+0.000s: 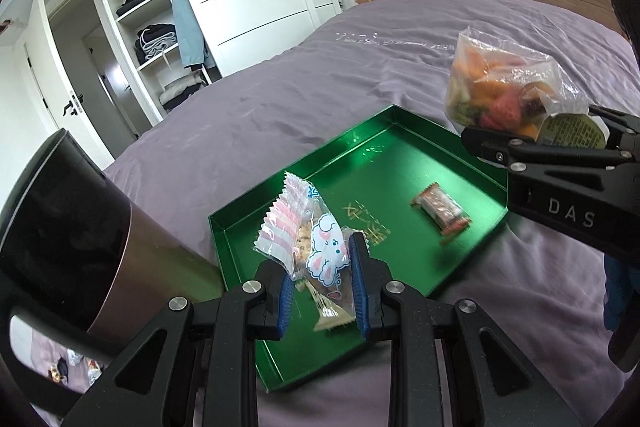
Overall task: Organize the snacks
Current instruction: 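Lower the bunny pack with the left tool while the right tool lowers the fruit bag into the tray, then open the right tool to drop the fruit bag while the left tool releases the bunny pack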
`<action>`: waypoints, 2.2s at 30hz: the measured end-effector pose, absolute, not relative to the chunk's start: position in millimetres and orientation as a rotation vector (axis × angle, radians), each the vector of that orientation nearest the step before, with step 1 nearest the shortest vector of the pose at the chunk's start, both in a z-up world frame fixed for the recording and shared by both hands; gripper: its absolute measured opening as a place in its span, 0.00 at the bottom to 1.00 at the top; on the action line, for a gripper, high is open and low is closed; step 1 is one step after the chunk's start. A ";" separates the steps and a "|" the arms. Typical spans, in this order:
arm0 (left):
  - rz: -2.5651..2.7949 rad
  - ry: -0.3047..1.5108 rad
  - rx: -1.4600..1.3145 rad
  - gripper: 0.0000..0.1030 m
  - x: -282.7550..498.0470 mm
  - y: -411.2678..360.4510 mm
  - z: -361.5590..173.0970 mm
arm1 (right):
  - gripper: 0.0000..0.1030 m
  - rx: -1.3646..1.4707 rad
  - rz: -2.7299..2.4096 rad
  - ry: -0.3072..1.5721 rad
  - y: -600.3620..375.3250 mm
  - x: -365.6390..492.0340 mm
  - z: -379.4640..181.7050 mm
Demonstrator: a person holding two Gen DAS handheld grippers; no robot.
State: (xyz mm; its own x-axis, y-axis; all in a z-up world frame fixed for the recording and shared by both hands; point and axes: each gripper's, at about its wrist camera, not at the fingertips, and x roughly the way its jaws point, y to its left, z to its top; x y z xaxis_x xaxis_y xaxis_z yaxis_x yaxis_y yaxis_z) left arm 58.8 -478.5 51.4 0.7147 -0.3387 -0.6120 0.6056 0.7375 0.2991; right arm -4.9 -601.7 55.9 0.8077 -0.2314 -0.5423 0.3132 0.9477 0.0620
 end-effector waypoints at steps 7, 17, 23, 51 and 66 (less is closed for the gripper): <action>-0.535 0.550 0.525 0.21 69.9 -481.1 41.0 | 0.83 0.149 -0.288 0.575 -602.8 11.5 39.6; -0.535 0.563 0.513 0.21 82.0 -482.9 29.3 | 0.83 0.135 -0.307 0.589 -606.5 24.8 27.0; -0.510 0.573 0.493 0.21 94.5 -484.9 20.5 | 0.83 0.132 -0.325 0.592 -608.8 35.3 14.1; -0.516 0.679 0.425 0.21 117.0 -482.4 -21.8 | 0.85 0.126 -0.356 0.618 -610.2 50.3 -21.1; -0.509 0.603 0.401 0.41 106.6 -477.5 -17.6 | 1.00 0.100 -0.366 0.534 -603.8 38.9 -16.3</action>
State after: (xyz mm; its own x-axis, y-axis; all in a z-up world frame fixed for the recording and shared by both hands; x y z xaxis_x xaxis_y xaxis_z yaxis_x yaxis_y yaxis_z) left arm 106.6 -477.5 -17.6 0.7084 -0.3319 -0.6230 0.5582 0.8035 0.2067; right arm 38.9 -603.8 -16.3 0.7978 -0.3149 -0.5142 0.3665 0.9304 -0.0012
